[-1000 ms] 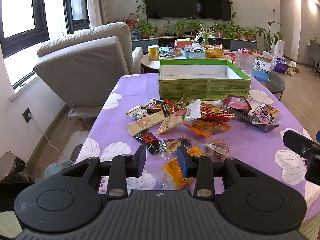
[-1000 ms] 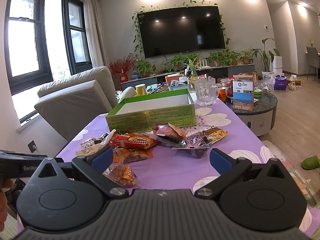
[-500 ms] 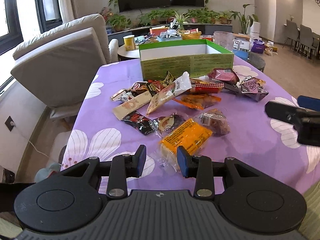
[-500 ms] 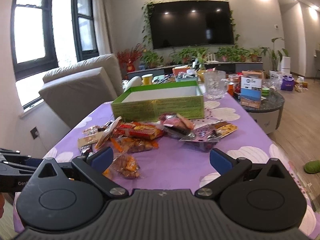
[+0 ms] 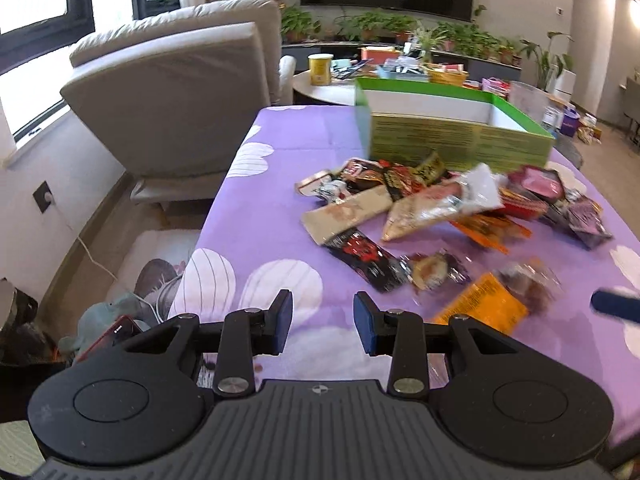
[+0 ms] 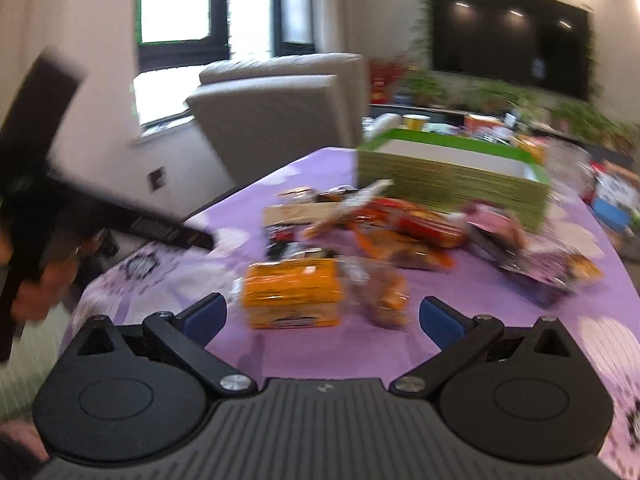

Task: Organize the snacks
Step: 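Move the right gripper to the orange bread packet while the left gripper nears the black spicy-strip packet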

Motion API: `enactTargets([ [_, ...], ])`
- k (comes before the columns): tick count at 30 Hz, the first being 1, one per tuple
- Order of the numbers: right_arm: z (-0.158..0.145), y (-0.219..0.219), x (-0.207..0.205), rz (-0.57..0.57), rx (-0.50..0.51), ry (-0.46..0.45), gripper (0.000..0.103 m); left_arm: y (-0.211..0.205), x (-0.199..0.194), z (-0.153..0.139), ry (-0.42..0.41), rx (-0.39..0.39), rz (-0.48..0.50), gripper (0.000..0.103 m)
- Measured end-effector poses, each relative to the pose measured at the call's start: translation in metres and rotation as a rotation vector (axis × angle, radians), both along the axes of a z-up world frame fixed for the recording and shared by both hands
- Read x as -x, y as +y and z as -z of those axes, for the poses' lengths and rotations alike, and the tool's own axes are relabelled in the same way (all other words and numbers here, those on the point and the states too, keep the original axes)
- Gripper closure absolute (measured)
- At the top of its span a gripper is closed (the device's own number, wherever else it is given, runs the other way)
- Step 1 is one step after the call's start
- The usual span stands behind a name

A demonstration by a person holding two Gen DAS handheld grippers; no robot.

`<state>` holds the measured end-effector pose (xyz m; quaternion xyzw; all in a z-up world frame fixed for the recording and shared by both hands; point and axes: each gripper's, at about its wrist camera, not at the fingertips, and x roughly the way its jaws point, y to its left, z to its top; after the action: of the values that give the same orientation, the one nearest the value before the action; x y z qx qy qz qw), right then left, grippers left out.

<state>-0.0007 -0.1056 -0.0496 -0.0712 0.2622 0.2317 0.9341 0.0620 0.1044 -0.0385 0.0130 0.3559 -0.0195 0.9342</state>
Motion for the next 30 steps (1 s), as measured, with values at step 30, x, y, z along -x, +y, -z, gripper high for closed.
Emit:
enactTargets([
  [30, 0.022, 0.047, -0.051, -0.128, 0.076, 0.084, 0.044, -0.022, -0.094, 0.019, 0.157, 0.154, -0.087, 0.070],
])
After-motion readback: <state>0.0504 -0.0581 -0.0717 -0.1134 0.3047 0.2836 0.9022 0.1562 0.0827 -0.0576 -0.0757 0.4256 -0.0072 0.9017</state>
